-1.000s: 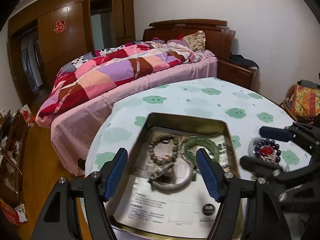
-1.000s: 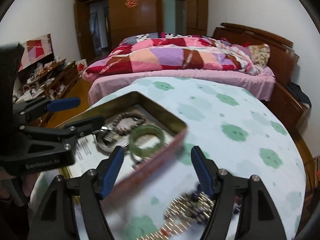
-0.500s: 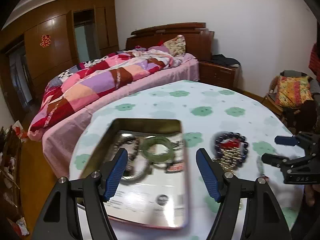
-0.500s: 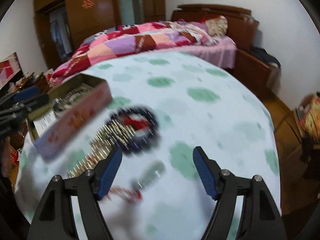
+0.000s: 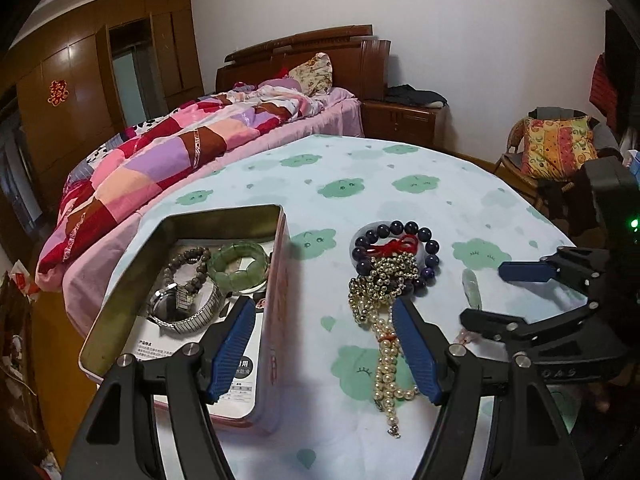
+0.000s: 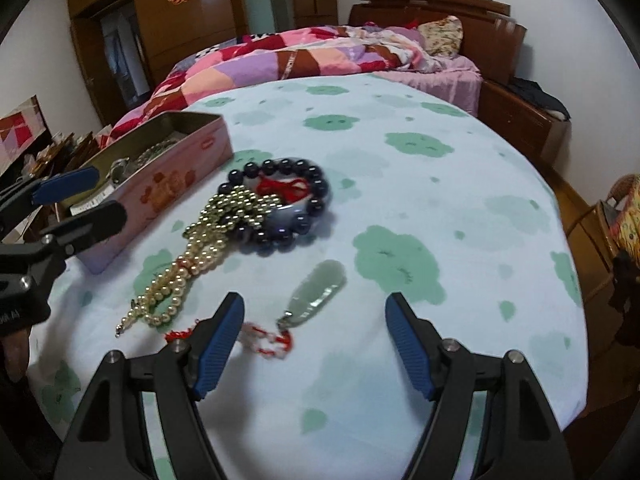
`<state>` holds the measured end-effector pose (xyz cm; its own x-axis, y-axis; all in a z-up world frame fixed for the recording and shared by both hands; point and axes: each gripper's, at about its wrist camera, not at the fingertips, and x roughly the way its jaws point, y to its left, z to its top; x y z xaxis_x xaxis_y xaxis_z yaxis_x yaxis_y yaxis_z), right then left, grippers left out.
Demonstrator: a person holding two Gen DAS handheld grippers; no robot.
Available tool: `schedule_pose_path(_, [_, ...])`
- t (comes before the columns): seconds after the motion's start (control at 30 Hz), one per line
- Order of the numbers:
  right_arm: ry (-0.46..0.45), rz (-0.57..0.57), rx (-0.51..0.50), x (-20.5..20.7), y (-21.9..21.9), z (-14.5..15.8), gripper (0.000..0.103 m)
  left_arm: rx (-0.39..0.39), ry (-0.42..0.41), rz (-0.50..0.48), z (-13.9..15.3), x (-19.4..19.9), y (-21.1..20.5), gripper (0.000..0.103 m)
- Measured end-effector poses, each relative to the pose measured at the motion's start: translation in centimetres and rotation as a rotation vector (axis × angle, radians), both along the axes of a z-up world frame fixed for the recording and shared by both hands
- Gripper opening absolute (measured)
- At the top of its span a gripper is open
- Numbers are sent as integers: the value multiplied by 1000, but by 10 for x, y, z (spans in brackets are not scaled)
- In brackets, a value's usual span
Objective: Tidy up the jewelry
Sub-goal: 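Grasp the pearl necklace with the left tool while the right tool grasps the green jade pendant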
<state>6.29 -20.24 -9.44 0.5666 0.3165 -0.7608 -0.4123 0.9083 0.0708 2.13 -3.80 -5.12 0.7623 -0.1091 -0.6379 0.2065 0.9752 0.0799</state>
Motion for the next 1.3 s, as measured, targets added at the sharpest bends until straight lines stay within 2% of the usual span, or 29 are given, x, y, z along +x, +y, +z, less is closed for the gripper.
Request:
schedule_pose_path(0.1, [-4,3,-31,1,6,-5,70,-13,2,-4,-2,0,-2,71])
schedule_pose_path(0.2, [-29,-3,-61,0,7,-6,48,-19,12,-10,-5,0,-3,71])
schedule_pose_path(0.27, [-31,-4,-52,0,3,-5,24,-25,12,-16,-5,-1,-4,71])
schedule_pose_path(0.33, [-28,0,-45,-1,-1,-4,18,-25,7,-22,-4,-3,-6,71])
schedule_pose_path(0.47, [-13,9,-5,-3,-5,-3,17,-27,1,-40,-1,-7,-11,71])
schedule_pose_path(0.7, [-26,16,-8,-9,-8,2,16,-23,40,-69,-8,-3,-21,70])
schedule_pose_path(0.87, [-43,6,-8,-11,-16,7,16,-23,98,-87,-20,6,-28,54])
schedule_pose_path(1.07, [-56,10,2,-12,-20,8,16,-53,228,-110,-46,23,-34,38])
schedule_pose_path(1.1, [-58,14,4,-13,-20,8,16,-66,234,-107,-48,24,-32,37])
schedule_pose_path(1.17, [-62,20,5,-13,-19,8,16,-60,232,-109,-46,23,-32,19])
schedule_pose_path(1.23, [-68,20,9,-13,-19,9,16,-75,227,-112,-44,20,-30,13])
schedule_pose_path(1.3, [-78,18,10,-13,-20,12,16,-83,215,-121,-39,15,-27,12])
